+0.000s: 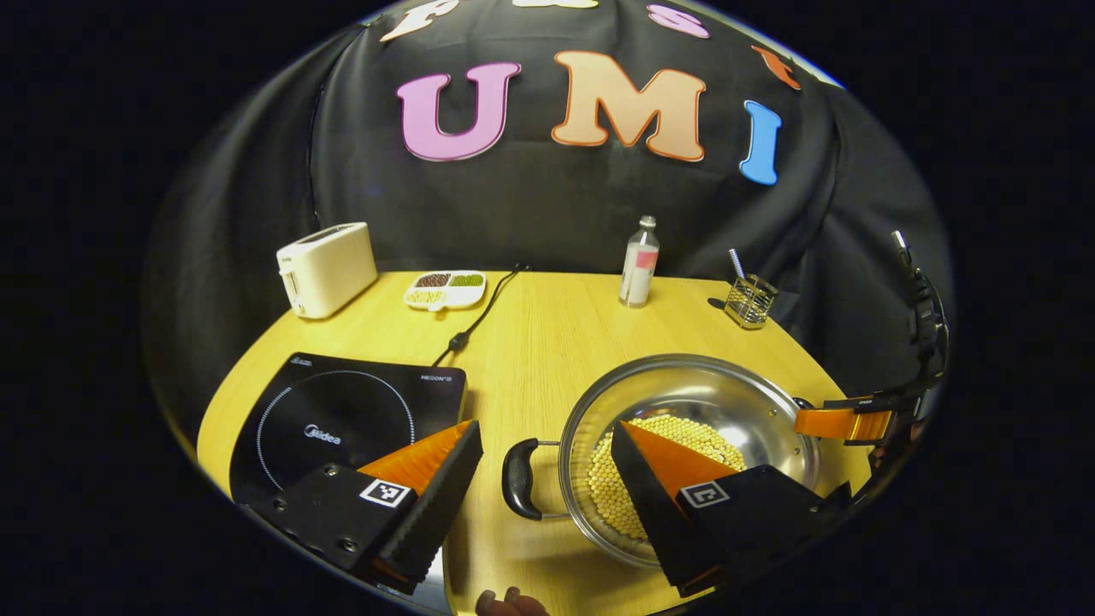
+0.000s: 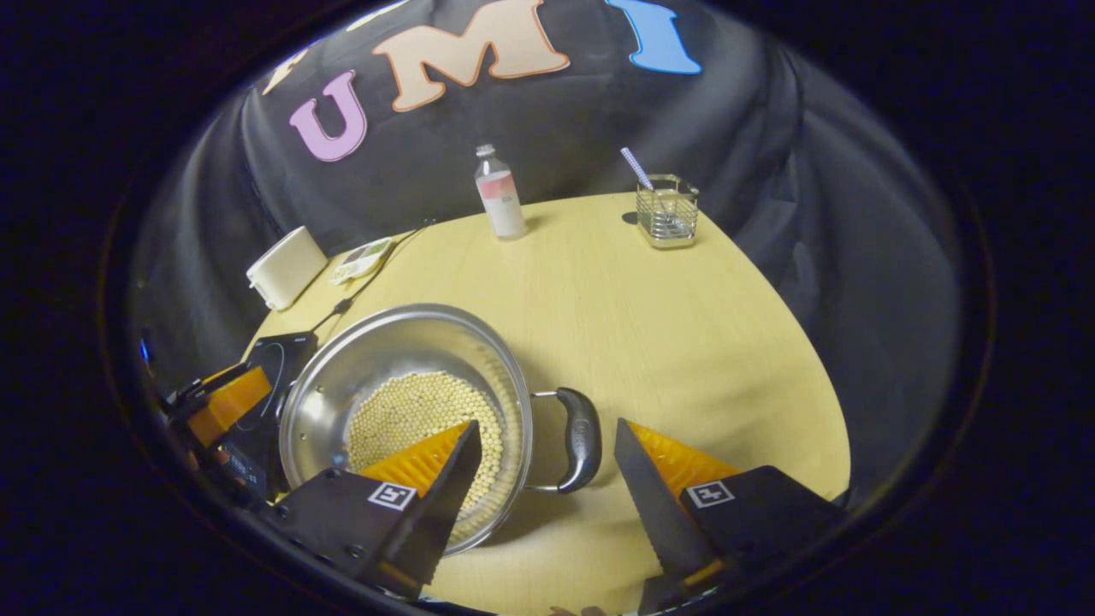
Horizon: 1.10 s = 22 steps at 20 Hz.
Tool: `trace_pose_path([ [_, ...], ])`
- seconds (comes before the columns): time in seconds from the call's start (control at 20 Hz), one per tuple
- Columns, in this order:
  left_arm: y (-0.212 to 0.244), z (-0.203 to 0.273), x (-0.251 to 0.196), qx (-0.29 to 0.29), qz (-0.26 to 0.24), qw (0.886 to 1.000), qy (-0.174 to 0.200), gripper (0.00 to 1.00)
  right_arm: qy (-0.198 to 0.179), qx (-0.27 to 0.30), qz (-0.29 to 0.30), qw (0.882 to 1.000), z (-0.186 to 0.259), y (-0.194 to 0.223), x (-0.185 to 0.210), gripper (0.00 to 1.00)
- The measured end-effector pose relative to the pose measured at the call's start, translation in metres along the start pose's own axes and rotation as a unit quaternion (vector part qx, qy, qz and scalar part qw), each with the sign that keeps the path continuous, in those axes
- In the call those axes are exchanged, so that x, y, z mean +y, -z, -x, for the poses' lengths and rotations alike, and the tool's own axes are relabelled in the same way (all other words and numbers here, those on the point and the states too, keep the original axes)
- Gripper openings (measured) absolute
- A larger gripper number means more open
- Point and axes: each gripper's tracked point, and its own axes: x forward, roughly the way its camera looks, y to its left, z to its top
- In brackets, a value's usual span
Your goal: First push the handle of the pot to place it horizontally, then grasp the pot with both hands and set it on the induction cooktop.
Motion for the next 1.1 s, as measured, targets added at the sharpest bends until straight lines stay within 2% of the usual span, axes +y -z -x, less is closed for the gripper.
trace_pose_path([
  [0.1,0.007,-0.013,0.005,0.012,-0.005,1.000,-0.004,0.99,0.003,0.008,-0.004,1.000,-0.008,0.000,-0.003,0.98],
  [0.2,0.018,-0.022,0.005,0.031,-0.003,0.999,-0.003,0.99,0.005,0.015,-0.013,1.000,-0.016,0.001,-0.005,0.96],
  [0.25,0.023,-0.025,0.005,0.043,0.000,0.999,-0.002,0.99,0.005,0.019,-0.016,1.000,-0.019,0.003,-0.005,0.99],
  [0.55,0.044,-0.038,0.004,0.080,0.017,0.997,-0.009,0.99,0.006,0.047,-0.014,0.999,-0.035,0.017,-0.002,0.95],
  [0.65,0.045,-0.040,0.005,0.082,0.018,0.996,-0.011,0.99,0.005,0.053,-0.010,0.999,-0.038,0.020,-0.001,0.98],
  [0.75,0.046,-0.041,0.005,0.084,0.016,0.996,-0.013,0.99,0.007,0.055,-0.010,0.998,-0.041,0.020,-0.002,0.84],
  [0.8,0.047,-0.041,0.004,0.087,0.014,0.996,-0.013,0.90,0.007,0.056,-0.012,0.998,-0.041,0.020,-0.002,0.85],
  [0.9,0.049,-0.044,0.004,0.093,0.009,0.996,-0.012,0.80,0.010,0.060,-0.009,0.998,-0.044,0.022,-0.003,0.86],
  [0.95,0.050,-0.044,0.005,0.094,0.009,0.995,-0.011,0.76,0.009,0.064,-0.007,0.998,-0.045,0.024,-0.003,0.82],
  [1.0,0.050,-0.046,0.004,0.096,0.011,0.995,-0.011,0.80,0.007,0.068,-0.006,0.998,-0.046,0.025,-0.002,0.86],
  [1.1,0.052,-0.047,0.005,0.100,0.009,0.995,-0.012,0.76,-0.001,0.069,-0.010,0.998,-0.041,0.024,-0.001,0.72],
])
